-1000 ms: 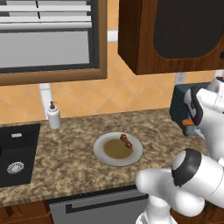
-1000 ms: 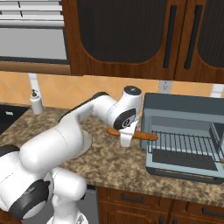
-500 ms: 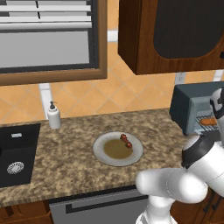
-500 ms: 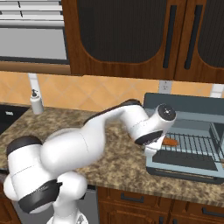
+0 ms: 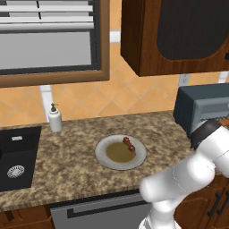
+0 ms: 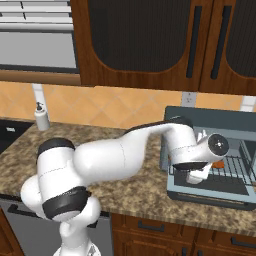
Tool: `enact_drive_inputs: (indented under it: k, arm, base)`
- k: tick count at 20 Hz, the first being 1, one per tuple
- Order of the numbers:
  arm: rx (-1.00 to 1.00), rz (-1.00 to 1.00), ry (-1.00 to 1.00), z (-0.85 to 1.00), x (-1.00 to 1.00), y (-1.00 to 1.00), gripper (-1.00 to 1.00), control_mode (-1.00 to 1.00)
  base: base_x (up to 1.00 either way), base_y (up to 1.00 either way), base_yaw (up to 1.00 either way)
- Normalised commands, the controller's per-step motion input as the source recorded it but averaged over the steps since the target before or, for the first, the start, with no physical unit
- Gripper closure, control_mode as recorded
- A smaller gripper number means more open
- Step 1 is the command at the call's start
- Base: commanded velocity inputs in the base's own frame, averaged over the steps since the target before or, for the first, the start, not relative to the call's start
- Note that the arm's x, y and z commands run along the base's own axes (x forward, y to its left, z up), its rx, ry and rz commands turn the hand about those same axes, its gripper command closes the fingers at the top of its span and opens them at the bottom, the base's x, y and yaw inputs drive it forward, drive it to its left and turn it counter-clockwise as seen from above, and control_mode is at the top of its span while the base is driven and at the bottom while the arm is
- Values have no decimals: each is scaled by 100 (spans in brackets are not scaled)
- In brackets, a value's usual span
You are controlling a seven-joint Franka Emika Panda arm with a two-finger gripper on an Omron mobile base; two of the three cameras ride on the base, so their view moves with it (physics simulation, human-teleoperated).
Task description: Pick up the kebab skewer and baguette bread, and place them inside the toaster oven. Close the toaster oven door and start by setting the timer.
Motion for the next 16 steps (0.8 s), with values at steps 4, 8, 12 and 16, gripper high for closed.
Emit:
enact_drive_inputs:
  k: [4, 8, 12, 16]
  arm:
    - [0, 8, -7, 0, 45, -54, 100, -100]
    - [0, 12, -1, -6, 40, -36, 100, -100]
    - [0, 8, -1, -4, 41, -26, 100, -100]
    - [0, 3, -3, -3, 47, -24, 100, -100]
  base:
    - [0, 0, 0]
    - [0, 0, 0]
    - [0, 0, 0]
    - [0, 0, 0]
